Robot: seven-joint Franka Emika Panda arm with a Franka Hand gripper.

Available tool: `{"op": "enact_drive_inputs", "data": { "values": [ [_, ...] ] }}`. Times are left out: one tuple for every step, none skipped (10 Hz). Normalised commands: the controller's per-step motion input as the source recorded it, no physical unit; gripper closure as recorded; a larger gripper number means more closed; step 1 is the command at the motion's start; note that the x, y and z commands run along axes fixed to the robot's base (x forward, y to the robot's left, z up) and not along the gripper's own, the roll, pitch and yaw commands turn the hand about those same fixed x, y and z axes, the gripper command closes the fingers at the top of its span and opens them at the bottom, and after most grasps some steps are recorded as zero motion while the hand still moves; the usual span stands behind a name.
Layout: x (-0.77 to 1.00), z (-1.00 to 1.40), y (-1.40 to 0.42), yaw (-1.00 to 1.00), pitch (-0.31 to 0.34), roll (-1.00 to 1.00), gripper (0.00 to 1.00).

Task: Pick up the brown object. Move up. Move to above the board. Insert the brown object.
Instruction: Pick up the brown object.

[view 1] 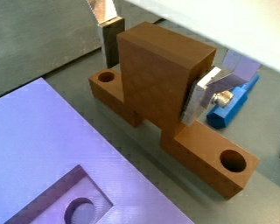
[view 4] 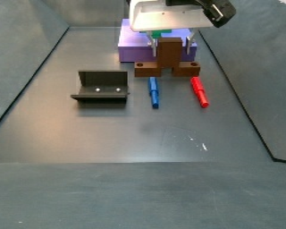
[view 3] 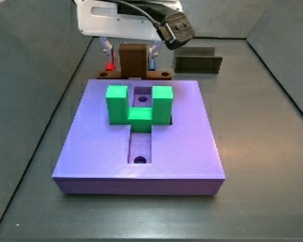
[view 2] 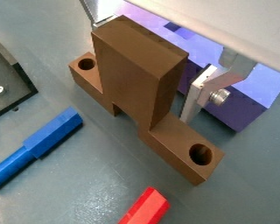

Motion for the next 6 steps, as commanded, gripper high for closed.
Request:
{"op": "enact_drive_inputs", "data": {
  "values": [
    [0.00,0.00,0.00,0.00,0.000,0.00,0.00],
    [0.00,0.00,0.00,0.00,0.000,0.00,1.00],
    [0.00,0.00,0.00,0.00,0.000,0.00,1.00],
    [0.00,0.00,0.00,0.00,0.000,0.00,1.00],
    [0.00,0.00,0.00,0.00,0.000,0.00,1.00],
    [0.00,0.00,0.00,0.00,0.000,0.00,1.00]
  ]
}}
